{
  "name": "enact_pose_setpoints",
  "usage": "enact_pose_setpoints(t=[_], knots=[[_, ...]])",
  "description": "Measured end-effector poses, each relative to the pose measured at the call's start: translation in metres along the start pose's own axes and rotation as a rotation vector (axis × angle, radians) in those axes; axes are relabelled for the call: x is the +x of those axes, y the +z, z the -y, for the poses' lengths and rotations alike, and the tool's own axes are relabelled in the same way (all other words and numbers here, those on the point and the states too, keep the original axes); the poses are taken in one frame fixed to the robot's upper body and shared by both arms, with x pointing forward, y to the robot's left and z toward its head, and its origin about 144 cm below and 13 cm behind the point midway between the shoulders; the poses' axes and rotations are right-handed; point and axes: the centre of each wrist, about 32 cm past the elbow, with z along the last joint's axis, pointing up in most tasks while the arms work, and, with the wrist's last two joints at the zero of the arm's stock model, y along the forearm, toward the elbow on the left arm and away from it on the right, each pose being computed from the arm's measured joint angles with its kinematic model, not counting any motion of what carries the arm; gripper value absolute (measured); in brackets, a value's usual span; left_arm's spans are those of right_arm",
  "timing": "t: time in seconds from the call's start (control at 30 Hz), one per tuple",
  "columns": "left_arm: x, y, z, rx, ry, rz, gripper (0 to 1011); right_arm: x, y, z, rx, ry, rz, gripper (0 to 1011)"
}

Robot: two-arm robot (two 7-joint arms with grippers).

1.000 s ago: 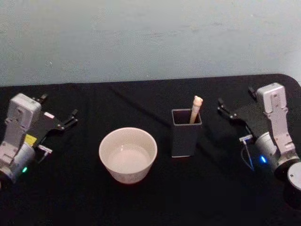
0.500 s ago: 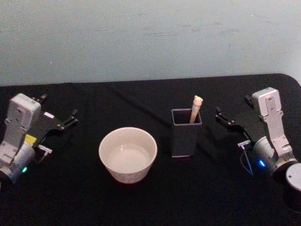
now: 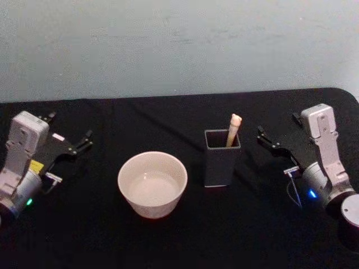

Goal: Pick up the stirring spoon with one hand, stir inside the cup, then place it back in its original position.

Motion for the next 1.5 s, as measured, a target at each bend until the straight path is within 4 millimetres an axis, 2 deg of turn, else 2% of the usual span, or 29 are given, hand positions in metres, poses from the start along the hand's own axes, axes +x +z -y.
enact_pose_setpoints(t=[1.5], knots=[[0.0,0.0,0.0,0.0,0.0,0.0,1001,0.0,0.0004,0.0,0.003,-0.002,0.0,1002]])
